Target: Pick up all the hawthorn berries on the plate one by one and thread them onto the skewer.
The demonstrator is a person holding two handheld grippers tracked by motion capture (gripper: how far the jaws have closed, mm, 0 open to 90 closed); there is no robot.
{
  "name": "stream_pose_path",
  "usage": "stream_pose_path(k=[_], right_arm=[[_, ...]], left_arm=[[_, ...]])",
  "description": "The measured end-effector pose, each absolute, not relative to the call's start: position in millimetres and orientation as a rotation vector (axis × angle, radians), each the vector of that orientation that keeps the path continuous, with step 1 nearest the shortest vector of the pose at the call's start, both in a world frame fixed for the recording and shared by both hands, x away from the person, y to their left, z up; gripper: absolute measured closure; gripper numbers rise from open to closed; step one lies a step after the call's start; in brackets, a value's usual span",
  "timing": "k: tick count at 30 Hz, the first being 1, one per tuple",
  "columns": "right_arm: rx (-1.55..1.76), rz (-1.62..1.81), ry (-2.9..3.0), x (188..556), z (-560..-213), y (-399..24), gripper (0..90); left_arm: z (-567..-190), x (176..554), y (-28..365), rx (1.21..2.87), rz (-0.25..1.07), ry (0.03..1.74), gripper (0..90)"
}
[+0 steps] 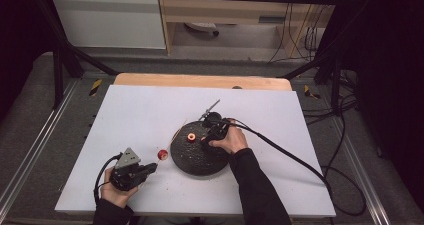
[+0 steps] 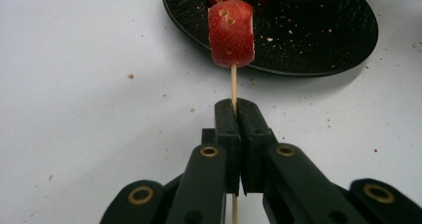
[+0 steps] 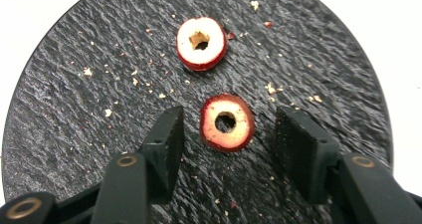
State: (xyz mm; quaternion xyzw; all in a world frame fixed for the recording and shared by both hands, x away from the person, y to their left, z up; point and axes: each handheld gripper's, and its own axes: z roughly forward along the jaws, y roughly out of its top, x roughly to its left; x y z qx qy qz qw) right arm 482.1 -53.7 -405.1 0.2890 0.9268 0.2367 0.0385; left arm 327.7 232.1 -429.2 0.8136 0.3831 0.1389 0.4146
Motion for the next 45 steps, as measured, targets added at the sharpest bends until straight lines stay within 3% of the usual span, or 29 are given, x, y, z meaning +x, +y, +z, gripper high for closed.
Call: stream_pose_path(k=[14, 30, 45], right_arm=[[0.873, 0.705, 2.887, 486.1, -415.0, -50.2, 61.6], [0.958, 0.79, 2.845, 481.7, -403.5, -52.8, 62.7], [1.204, 1.218, 2.632, 455.3, -385.2, -75.5, 62.9]], left_arm=[[-429.6, 328.2, 231.6, 2.046, 0.345, 0.968, 87.9], [-429.3, 327.4, 231.0, 2.045, 0.348, 0.964, 87.9], [-428.8, 324.6, 228.0, 2.032, 0.362, 0.959, 87.9]])
